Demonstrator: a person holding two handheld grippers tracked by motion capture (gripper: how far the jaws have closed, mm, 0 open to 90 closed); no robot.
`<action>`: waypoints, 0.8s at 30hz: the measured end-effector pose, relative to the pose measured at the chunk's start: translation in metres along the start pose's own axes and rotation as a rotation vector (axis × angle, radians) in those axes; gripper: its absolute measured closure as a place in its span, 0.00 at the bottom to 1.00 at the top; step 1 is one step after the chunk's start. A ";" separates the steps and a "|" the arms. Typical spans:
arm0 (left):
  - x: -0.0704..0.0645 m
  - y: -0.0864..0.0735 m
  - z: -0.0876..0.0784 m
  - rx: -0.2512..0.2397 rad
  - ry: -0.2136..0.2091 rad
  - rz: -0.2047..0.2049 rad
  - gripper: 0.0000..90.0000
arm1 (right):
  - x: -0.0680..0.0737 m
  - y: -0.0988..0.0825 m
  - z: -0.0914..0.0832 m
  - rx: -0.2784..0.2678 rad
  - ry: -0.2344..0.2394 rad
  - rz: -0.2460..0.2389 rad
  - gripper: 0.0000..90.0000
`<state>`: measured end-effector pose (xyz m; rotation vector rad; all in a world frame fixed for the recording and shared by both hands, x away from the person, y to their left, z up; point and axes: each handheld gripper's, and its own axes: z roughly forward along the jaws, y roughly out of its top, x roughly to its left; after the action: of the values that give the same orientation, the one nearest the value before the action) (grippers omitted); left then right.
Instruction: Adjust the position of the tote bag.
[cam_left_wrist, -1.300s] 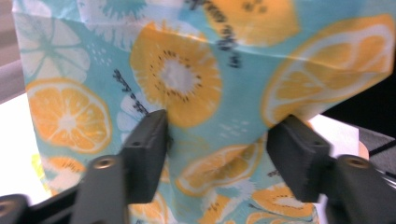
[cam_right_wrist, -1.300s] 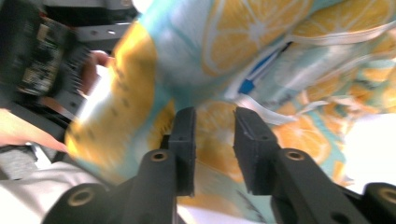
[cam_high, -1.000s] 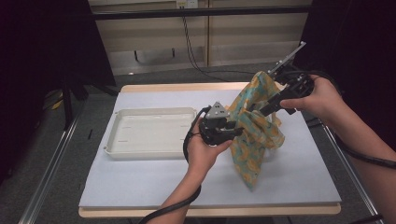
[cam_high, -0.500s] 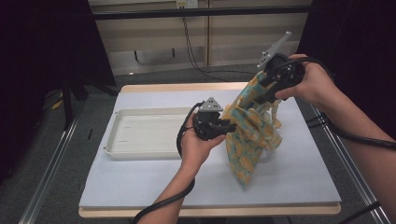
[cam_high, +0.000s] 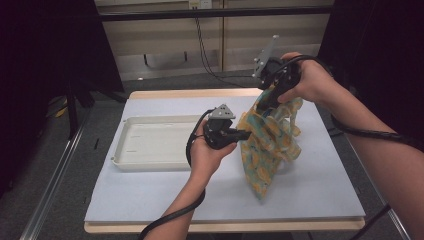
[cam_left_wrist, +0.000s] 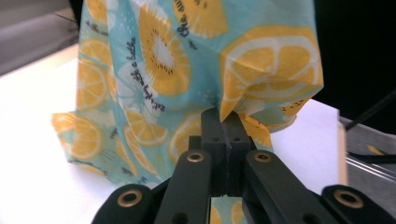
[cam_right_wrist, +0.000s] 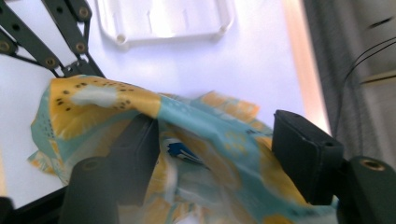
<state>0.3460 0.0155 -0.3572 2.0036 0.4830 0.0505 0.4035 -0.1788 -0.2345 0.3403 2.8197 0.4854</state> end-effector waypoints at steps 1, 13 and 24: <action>0.000 0.000 0.000 0.000 0.000 0.000 1.00 | 0.000 0.000 0.000 0.000 0.000 0.000 0.41; 0.008 -0.007 -0.015 0.027 0.091 -0.053 0.43 | -0.002 -0.002 0.010 0.135 0.123 -0.042 1.00; 0.010 -0.025 -0.031 0.078 0.115 -0.048 0.31 | -0.017 -0.011 -0.018 0.095 0.188 0.203 1.00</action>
<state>0.3399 0.0550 -0.3661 2.0722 0.6146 0.1198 0.4120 -0.1989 -0.2190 0.6365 3.0126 0.4457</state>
